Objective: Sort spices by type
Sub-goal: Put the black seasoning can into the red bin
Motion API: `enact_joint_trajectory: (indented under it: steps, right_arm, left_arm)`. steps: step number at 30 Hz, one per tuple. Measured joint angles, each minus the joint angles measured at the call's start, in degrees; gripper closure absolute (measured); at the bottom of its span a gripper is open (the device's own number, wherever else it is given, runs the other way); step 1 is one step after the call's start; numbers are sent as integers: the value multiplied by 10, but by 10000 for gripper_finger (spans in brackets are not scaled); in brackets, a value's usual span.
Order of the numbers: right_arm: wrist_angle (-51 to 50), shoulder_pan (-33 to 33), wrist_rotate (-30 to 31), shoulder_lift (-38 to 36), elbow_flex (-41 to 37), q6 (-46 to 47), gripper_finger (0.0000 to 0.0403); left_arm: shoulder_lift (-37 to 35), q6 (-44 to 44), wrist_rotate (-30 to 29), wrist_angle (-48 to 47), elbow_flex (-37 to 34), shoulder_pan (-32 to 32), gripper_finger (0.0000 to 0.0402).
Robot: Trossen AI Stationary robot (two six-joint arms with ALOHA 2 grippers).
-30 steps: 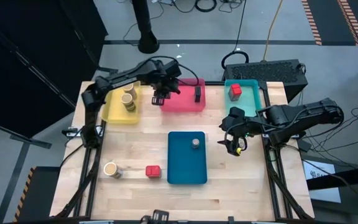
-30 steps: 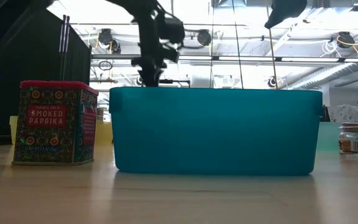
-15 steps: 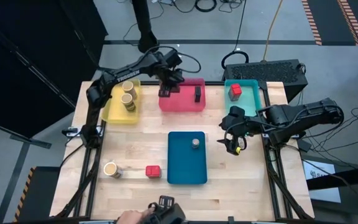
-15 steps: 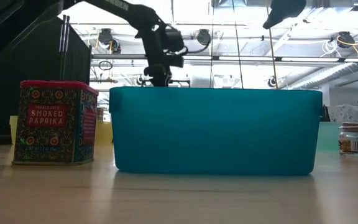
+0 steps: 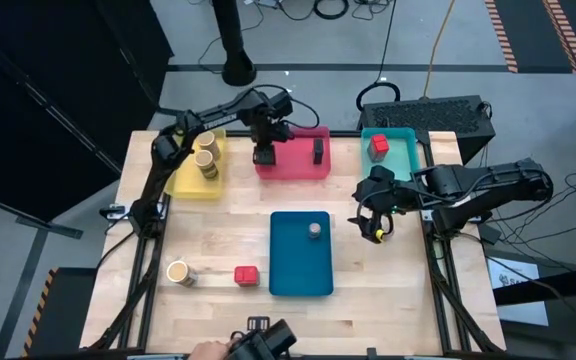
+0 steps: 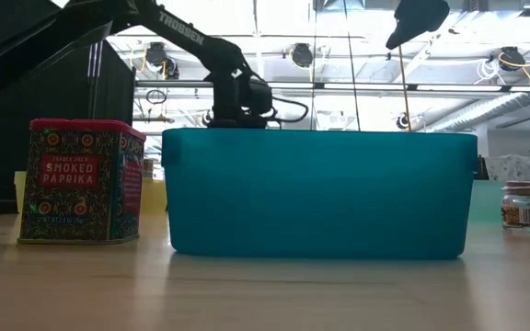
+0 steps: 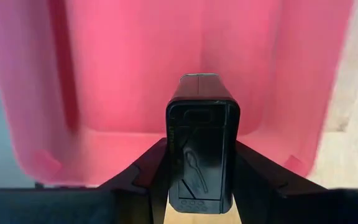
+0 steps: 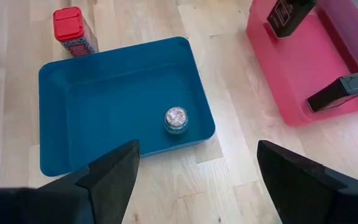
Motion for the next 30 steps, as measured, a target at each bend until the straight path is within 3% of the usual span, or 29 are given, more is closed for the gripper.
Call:
enact_joint_trajectory:
  steps: [12, 16, 30]
  right_arm:
    - [-5, 0, -1, 0, 0, -1, 96]
    - [-5, 0, -1, 0, 0, -2, 96]
    - [-5, 0, -1, 0, 0, -3, 96]
  left_arm:
    - [7, 0, 20, 14, 0, -6, 262]
    - [7, 25, 51, 14, -3, -9, 260]
    - [9, 15, 30, 28, -5, -20, 255]
